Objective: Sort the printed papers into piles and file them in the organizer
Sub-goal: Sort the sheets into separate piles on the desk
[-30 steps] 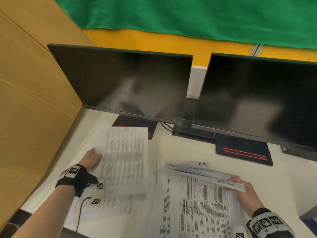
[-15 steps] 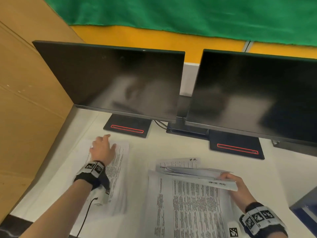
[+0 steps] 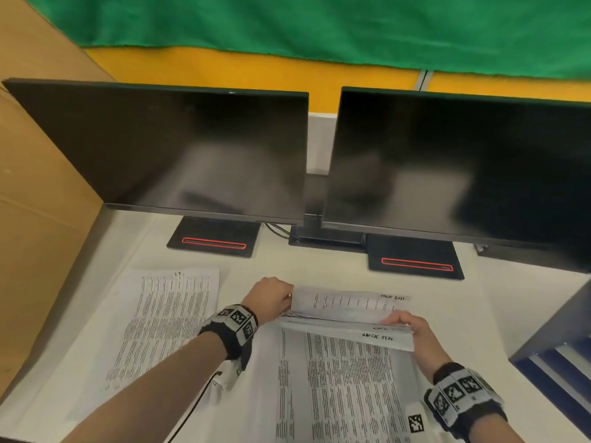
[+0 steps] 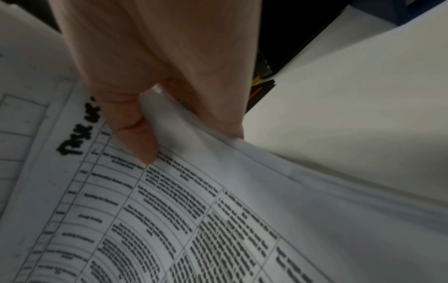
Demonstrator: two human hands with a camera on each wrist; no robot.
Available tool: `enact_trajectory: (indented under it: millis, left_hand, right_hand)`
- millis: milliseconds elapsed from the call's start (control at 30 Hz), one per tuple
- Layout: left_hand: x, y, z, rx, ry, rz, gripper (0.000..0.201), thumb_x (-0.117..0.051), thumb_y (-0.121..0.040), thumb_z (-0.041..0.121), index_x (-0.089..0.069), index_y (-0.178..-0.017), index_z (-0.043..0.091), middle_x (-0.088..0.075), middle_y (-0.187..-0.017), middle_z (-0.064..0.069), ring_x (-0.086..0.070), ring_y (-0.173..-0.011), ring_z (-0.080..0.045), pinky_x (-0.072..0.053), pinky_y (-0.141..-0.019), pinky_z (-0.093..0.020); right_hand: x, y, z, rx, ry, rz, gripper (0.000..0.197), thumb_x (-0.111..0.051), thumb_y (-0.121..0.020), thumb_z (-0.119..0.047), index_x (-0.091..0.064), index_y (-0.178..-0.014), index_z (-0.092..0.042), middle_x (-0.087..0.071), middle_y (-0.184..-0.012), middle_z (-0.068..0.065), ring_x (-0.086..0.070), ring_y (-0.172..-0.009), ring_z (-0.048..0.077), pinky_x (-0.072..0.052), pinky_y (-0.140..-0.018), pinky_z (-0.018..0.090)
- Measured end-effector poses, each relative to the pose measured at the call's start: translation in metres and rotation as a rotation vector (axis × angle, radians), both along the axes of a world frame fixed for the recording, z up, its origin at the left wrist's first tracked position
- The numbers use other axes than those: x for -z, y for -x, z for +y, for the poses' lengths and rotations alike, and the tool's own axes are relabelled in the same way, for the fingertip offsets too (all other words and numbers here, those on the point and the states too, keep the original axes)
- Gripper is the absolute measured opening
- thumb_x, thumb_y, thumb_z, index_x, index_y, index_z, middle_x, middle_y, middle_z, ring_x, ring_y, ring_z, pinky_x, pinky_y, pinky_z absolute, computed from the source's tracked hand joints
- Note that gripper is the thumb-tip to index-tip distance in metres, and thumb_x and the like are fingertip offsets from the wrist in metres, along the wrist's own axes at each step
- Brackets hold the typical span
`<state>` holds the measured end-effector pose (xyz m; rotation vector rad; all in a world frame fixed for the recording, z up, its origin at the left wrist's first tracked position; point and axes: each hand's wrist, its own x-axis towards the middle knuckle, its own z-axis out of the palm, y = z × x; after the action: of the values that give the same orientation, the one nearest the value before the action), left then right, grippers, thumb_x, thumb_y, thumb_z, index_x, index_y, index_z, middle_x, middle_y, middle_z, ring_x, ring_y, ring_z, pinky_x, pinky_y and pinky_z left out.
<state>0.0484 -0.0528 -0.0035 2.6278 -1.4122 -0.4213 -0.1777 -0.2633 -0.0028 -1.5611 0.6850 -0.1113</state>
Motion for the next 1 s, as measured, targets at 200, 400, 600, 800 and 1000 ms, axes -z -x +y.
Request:
enact_trajectory:
  millis: [200,400,600,800,1000]
  left_hand:
    - [-0.001,0.01,0.002,0.162,0.121,-0.048,0.022,-0.046,-0.092,0.014,-0.065,-0.1,0.008,-0.063,-0.098,-0.011,-0.06,-0.09,-0.029,-0.046,-0.077,-0.034]
    - [-0.009,0.003,0.003,0.053,0.305,0.095,0.022,-0.049,-0.092,0.015,-0.07,-0.102,0.017,-0.065,-0.095,-0.003,-0.061,-0.085,-0.021,-0.049,-0.08,-0.033]
    - [-0.008,0.015,0.004,0.218,0.377,-0.008,0.013,-0.052,-0.092,0.021,-0.065,-0.09,0.018,-0.064,-0.112,0.001,-0.063,-0.091,-0.018,-0.053,-0.081,-0.034]
    - [-0.005,0.028,0.01,0.127,0.255,0.389,0.006,-0.063,-0.088,0.029,-0.069,-0.086,0.029,-0.038,-0.144,0.007,-0.039,-0.128,-0.007,-0.026,-0.109,-0.022]
    - [-0.003,-0.004,0.008,-0.2,0.272,0.512,0.022,-0.046,-0.096,0.014,-0.058,-0.113,0.022,-0.045,-0.134,0.0,-0.042,-0.126,-0.014,-0.031,-0.108,-0.03]
  right_hand:
    - [-0.004,-0.008,0.008,-0.025,-0.049,0.009,0.018,-0.069,-0.079,-0.013,-0.069,-0.061,-0.017,-0.066,-0.094,0.025,-0.064,-0.079,0.032,-0.056,-0.063,0.032]
    - [-0.004,-0.007,0.005,-0.022,-0.075,-0.022,0.029,-0.063,-0.082,-0.001,-0.069,-0.059,-0.017,-0.067,-0.087,0.026,-0.065,-0.07,0.027,-0.055,-0.052,0.029]
    - [0.014,-0.007,0.01,0.0,0.0,0.001,0.014,-0.079,-0.069,-0.021,-0.07,-0.068,-0.012,-0.067,-0.103,0.013,-0.062,-0.099,0.031,-0.055,-0.066,0.02]
    - [0.011,-0.012,0.018,0.017,-0.093,-0.03,0.012,-0.079,-0.066,-0.009,-0.075,-0.077,-0.009,-0.069,-0.107,0.007,-0.065,-0.095,0.023,-0.05,-0.09,0.037]
    - [0.008,-0.004,0.016,-0.008,0.011,-0.027,0.021,-0.065,-0.076,0.012,-0.071,-0.068,-0.006,-0.071,-0.088,0.014,-0.066,-0.077,0.025,-0.053,-0.059,0.021]
